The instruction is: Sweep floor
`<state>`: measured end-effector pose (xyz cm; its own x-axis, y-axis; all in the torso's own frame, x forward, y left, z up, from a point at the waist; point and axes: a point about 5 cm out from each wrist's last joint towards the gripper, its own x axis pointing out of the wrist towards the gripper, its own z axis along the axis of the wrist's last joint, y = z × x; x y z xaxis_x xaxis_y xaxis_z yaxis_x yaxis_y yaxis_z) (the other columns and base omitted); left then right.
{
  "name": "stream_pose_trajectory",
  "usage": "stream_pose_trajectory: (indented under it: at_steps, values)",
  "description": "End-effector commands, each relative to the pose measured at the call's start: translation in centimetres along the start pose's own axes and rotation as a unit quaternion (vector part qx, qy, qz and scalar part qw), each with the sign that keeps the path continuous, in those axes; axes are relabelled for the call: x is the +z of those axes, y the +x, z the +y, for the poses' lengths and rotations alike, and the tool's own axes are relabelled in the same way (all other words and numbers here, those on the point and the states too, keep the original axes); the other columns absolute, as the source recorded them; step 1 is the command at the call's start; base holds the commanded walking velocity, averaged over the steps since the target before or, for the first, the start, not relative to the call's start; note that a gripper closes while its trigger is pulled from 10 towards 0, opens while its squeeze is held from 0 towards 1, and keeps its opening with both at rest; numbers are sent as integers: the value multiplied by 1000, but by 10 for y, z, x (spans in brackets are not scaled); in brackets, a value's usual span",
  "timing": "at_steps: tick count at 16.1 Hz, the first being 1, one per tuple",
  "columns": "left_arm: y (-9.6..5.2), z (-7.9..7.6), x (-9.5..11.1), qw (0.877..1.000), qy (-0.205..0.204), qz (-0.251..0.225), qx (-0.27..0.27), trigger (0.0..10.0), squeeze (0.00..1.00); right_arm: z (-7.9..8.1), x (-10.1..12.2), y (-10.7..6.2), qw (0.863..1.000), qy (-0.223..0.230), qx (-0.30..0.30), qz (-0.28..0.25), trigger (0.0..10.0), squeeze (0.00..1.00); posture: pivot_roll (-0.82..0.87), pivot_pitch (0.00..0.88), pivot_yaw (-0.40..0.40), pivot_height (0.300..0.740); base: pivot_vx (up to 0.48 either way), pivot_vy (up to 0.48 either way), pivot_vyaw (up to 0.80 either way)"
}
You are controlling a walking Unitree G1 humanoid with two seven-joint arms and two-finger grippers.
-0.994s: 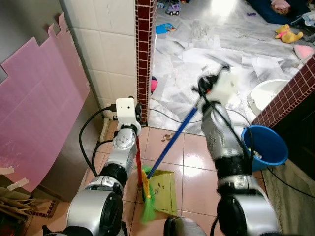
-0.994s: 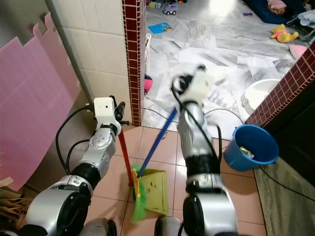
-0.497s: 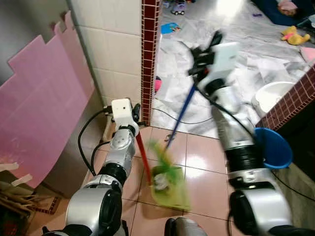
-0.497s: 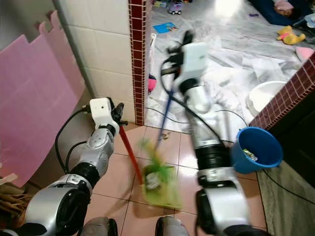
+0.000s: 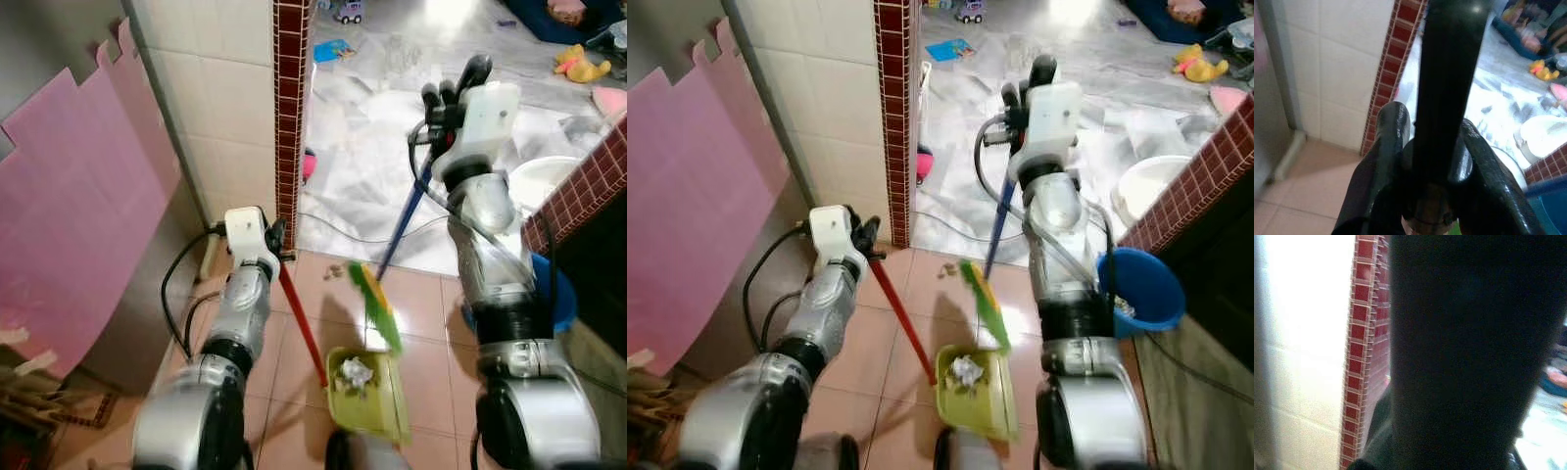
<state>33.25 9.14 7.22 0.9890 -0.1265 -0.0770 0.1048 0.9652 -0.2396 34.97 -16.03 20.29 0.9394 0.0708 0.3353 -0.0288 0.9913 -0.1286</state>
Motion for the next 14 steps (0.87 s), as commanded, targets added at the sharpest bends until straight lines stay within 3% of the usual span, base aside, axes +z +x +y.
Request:
stream_pose_trajectory:
  at_steps: [1,3,4,5,6,7,12,14]
  values:
    - [-4,10,32,996,36,-78,-8,10000,0,-12,-30,-24,995,-52,-53,68,10000,0,-79,49,-11,740,0,0,0]
    - [-15,18,34,995,40,-87,-5,10000,0,-8,-40,-32,993,-13,-73,96,10000,0,-76,36,-3,740,0,0,0]
    - [-21,24,34,995,37,-88,1,10000,0,-3,-37,-35,995,-14,-58,77,10000,0,-74,33,-1,740,0,0,0]
    - [-28,28,38,995,54,-87,3,10000,0,3,-32,-36,997,-45,-35,55,10000,0,-62,18,-1,740,0,0,0]
    - [-32,28,42,994,65,-92,1,10000,0,3,-32,-36,997,-37,-40,56,10000,0,-56,14,-2,740,0,0,0]
    - [-32,31,48,990,92,-104,-5,10000,0,2,-35,-35,996,-41,-46,60,10000,0,-42,5,-8,740,0,0,-550]
    - [-38,40,56,988,120,-99,-12,10000,0,6,-43,-39,995,-40,-54,73,10000,0,-30,0,2,740,0,0,-800]
    - [-43,37,55,988,123,-89,-18,10000,0,3,-50,-47,993,-31,-69,96,10000,0,-33,0,3,740,0,0,-619]
